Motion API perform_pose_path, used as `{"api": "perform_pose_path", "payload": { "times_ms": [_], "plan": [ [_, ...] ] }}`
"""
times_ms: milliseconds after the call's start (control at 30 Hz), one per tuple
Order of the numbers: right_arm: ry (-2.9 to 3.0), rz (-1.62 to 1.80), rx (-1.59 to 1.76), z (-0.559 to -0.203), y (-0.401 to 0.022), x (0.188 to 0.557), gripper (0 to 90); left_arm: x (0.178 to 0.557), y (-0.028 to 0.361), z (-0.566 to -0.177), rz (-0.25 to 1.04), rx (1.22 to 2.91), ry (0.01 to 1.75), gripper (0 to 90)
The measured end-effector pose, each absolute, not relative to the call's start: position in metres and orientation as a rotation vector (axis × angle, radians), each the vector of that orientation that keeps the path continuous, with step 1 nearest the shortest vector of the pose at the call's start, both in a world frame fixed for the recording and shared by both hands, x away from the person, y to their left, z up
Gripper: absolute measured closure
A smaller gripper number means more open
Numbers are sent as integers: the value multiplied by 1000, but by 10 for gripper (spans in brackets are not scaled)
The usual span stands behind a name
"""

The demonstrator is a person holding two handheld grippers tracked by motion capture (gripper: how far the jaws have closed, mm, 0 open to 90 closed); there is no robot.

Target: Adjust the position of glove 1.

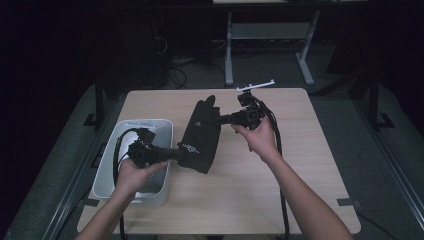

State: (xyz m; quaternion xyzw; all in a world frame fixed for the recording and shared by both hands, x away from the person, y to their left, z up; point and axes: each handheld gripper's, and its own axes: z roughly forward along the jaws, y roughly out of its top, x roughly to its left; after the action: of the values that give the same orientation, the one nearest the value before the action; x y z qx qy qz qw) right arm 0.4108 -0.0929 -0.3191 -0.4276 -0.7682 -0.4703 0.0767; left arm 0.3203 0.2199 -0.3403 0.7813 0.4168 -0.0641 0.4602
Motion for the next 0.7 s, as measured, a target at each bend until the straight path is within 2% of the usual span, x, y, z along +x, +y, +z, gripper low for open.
{"api": "perform_pose_path", "payload": {
  "times_ms": [700],
  "plan": [
    [-2300,-1398,-1238,-319,-67,416,760,313,241,-336,-129,1917,1051,829]
  ]
}}
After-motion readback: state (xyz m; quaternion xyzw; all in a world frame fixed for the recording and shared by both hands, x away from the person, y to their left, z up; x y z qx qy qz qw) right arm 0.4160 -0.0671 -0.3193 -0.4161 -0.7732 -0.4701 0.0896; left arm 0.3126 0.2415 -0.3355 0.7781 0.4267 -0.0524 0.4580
